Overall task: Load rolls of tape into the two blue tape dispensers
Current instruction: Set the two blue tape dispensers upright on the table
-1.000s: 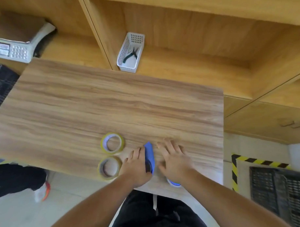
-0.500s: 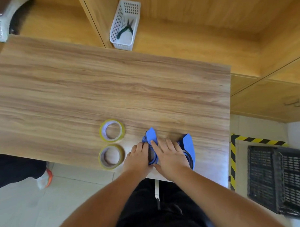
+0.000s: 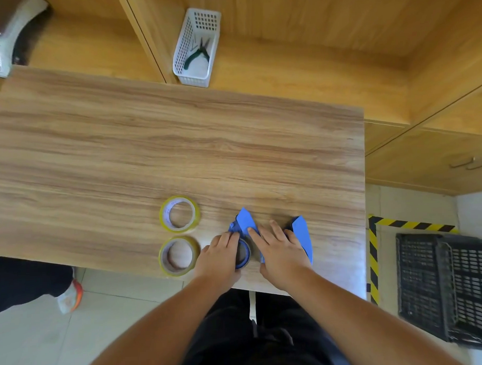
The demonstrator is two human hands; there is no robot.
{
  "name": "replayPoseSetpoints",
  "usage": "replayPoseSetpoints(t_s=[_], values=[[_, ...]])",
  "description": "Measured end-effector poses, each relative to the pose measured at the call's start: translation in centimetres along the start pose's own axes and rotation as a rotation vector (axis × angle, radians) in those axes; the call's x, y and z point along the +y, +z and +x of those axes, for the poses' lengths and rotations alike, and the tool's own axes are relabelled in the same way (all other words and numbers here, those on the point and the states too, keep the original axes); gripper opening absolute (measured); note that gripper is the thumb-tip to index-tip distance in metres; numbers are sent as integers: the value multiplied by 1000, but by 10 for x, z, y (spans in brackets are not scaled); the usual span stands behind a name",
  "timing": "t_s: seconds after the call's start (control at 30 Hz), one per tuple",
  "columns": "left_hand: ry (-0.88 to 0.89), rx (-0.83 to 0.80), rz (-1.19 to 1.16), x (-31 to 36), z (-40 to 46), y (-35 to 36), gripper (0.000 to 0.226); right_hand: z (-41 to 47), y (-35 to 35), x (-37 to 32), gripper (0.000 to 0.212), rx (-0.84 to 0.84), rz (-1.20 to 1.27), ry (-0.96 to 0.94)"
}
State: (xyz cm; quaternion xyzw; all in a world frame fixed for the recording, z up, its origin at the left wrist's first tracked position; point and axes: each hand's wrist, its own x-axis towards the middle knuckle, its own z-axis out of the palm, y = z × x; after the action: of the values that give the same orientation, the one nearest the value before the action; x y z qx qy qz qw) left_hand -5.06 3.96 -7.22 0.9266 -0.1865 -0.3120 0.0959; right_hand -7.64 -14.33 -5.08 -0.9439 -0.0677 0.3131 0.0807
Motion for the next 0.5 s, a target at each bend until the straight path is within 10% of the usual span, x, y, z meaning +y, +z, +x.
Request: replayPoseSetpoints(t_s=[0.5], values=[[121, 148, -82, 8, -3, -78, 91, -2, -10, 4, 84, 89, 80, 91]])
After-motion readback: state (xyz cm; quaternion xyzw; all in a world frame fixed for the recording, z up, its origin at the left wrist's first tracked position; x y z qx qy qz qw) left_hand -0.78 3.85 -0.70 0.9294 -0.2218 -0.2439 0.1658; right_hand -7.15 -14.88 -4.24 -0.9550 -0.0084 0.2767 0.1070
